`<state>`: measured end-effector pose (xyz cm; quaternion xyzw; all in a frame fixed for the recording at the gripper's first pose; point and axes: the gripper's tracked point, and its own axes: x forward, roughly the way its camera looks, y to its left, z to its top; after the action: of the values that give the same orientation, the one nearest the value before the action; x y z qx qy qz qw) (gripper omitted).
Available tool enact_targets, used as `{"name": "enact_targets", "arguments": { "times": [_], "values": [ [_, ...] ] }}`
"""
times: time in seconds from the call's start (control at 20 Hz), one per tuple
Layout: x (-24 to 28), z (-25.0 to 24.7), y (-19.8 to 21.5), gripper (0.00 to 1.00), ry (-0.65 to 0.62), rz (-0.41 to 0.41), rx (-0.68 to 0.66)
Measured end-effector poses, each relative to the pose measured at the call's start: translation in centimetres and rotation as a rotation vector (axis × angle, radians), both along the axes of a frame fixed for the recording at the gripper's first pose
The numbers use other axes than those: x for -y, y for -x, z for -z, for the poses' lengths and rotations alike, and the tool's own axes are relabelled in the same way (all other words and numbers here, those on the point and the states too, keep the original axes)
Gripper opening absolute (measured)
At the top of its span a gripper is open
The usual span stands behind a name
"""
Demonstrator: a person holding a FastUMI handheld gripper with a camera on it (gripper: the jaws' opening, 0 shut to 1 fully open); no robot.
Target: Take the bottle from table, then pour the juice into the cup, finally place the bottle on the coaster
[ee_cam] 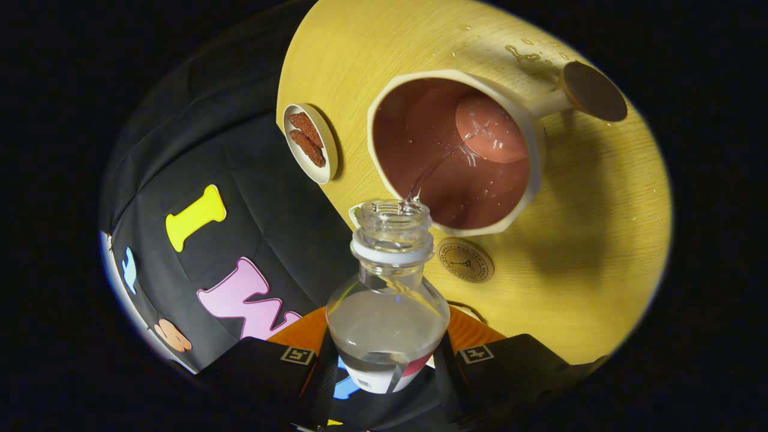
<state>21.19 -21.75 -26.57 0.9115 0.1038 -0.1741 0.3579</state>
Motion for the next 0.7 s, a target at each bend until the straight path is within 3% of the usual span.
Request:
{"name": "enact_targets", "arguments": {
  "times": [0.35,0.7],
  "values": [
    [0.1,-1.1,0.2,0.72,-0.145,0.023,0.017],
    [2.7,-2.4,1.2,0.72,-0.280,0.100,0.034]
  ]
}}
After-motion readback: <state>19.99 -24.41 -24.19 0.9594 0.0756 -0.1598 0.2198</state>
